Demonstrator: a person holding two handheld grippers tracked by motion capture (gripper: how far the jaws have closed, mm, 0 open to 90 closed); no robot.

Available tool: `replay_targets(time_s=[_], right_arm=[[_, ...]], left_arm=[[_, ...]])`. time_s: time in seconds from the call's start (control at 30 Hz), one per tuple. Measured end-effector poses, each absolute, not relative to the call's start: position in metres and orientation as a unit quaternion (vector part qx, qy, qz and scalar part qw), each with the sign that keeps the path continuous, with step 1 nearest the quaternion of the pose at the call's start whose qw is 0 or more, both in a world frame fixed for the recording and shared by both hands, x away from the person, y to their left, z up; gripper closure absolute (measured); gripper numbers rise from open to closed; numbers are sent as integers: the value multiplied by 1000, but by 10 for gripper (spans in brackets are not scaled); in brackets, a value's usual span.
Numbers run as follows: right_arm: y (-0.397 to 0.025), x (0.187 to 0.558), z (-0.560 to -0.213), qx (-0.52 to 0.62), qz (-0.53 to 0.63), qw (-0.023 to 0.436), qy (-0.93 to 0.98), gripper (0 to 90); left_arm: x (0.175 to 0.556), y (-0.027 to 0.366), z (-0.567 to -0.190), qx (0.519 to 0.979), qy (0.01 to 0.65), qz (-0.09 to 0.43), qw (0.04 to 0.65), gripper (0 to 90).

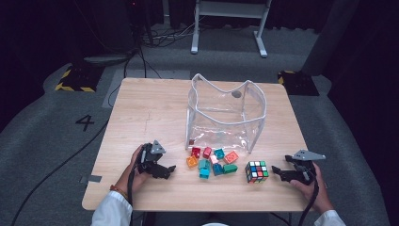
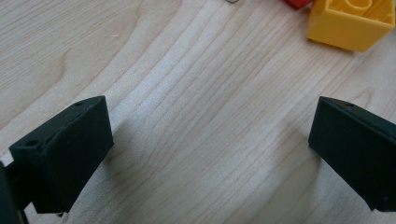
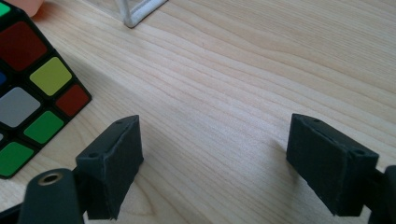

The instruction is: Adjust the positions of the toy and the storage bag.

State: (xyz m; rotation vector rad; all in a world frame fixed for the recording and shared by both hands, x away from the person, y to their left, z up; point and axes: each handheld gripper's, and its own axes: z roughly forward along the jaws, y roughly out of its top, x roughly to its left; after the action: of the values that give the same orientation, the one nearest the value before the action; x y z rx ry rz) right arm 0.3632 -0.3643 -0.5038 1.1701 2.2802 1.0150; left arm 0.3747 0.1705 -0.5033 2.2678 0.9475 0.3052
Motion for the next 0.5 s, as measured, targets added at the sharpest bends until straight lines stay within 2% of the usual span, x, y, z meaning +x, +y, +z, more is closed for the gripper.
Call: replay_targets(time_s=[0.37, 0.5], right_arm=[[-365, 368, -503, 415, 362, 187, 813, 187], [-366, 374, -500, 414, 352, 190, 818, 217]], left_arm=[[378, 174, -504, 873, 342, 110, 330, 0], [380, 178, -503, 878, 331, 109, 329, 0]])
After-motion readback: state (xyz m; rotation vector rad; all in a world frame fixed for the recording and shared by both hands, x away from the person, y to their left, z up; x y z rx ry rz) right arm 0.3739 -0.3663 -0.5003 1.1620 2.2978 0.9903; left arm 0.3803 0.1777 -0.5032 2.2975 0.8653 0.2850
